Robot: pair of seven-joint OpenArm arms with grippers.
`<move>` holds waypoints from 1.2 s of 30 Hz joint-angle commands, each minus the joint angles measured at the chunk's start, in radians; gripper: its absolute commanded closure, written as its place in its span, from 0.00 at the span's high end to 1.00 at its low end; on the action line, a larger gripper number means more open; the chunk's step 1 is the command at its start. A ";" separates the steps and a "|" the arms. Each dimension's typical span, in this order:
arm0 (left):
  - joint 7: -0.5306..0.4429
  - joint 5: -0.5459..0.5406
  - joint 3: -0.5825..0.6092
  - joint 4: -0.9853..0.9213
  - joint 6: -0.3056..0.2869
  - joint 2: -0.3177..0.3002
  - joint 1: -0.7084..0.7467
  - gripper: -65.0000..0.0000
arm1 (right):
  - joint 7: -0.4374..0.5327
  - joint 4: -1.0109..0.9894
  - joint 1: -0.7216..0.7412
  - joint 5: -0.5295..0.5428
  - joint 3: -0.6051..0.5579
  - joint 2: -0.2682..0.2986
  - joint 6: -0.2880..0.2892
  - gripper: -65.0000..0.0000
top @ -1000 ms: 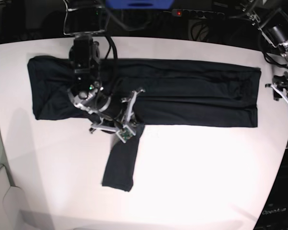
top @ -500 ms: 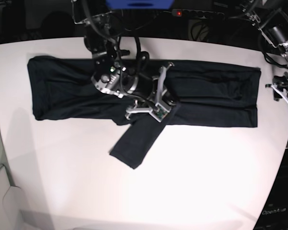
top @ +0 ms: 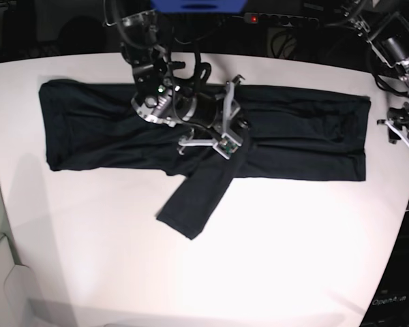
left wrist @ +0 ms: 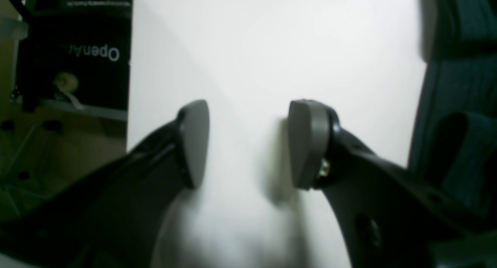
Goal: Fold the T-shirt properly
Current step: 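Release the sleeve and move the left gripper toward the sleeve cuff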
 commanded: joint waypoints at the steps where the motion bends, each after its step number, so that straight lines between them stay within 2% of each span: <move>1: -0.018 -0.011 -0.002 0.025 0.005 -0.025 -0.021 0.50 | 0.023 0.023 0.013 0.018 0.000 -0.010 -0.003 0.40; 5: -0.020 -0.011 -0.001 0.022 0.005 -0.044 -0.082 0.50 | 0.017 0.094 0.008 0.015 0.022 -0.010 -0.003 0.42; 7: -0.020 -0.017 -0.001 0.014 0.005 -0.052 -0.122 0.50 | 0.015 0.140 0.007 0.014 0.054 0.008 -0.003 0.42; 9: -0.015 -0.012 0.015 0.014 0.005 -0.050 -0.165 0.50 | -0.009 0.184 0.008 0.014 0.109 0.022 -0.003 0.42; 14: -0.011 -0.017 0.171 0.016 0.005 -0.019 -0.248 0.50 | -0.074 0.237 0.016 0.018 0.316 0.097 -0.003 0.42; 21: -0.014 -0.011 0.423 0.020 0.005 0.128 -0.352 0.50 | -0.074 0.238 -0.026 0.018 0.586 0.188 -0.003 0.42; 25: -0.011 -0.011 0.561 0.025 0.005 0.235 -0.424 0.50 | -0.074 0.238 -0.047 0.015 0.678 0.197 -0.003 0.42; 29: -0.011 -0.009 0.682 0.011 0.005 0.347 -0.487 0.50 | -0.074 0.238 -0.064 0.015 0.717 0.197 -0.003 0.42; 33: -0.017 -0.011 0.863 -0.040 0.005 0.443 -0.496 0.50 | -0.074 0.238 -0.065 0.014 0.733 0.192 -0.003 0.42; 36: -0.018 -0.011 0.972 -0.083 0.005 0.492 -0.493 0.50 | -0.074 0.238 -0.067 0.014 0.733 0.192 -0.003 0.42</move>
